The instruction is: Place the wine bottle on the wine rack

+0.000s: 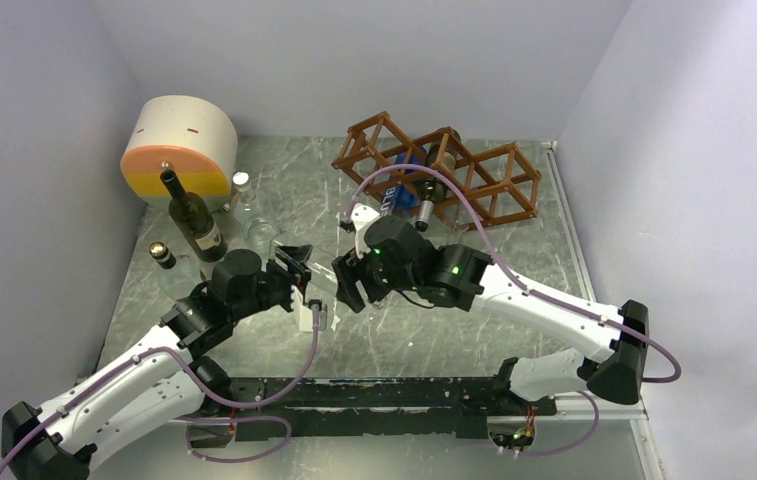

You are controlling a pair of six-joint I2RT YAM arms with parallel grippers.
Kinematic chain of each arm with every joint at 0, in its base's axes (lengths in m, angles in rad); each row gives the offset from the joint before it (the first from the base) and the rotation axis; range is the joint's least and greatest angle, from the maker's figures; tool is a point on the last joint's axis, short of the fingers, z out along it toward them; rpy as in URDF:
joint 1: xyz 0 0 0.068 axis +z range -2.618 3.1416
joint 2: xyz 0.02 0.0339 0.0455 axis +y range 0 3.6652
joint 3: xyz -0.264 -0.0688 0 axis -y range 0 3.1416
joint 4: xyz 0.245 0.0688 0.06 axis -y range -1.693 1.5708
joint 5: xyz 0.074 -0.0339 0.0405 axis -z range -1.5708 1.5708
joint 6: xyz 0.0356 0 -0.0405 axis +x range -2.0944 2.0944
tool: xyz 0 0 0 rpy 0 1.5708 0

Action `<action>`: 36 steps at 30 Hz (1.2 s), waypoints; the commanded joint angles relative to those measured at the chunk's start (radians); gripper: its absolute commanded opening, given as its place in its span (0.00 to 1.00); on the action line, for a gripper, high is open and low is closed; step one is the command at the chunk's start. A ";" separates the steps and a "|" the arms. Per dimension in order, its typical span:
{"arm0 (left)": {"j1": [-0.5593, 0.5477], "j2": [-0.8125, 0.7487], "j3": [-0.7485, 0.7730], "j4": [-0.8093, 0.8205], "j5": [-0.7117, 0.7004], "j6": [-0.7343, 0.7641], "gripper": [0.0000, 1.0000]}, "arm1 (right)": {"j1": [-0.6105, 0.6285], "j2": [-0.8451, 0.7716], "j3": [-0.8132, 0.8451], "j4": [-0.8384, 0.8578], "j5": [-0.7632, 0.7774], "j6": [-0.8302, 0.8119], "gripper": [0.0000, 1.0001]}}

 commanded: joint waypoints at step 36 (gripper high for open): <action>-0.009 -0.026 0.040 0.055 0.044 -0.079 0.07 | 0.004 0.136 -0.064 0.035 -0.190 -0.026 0.19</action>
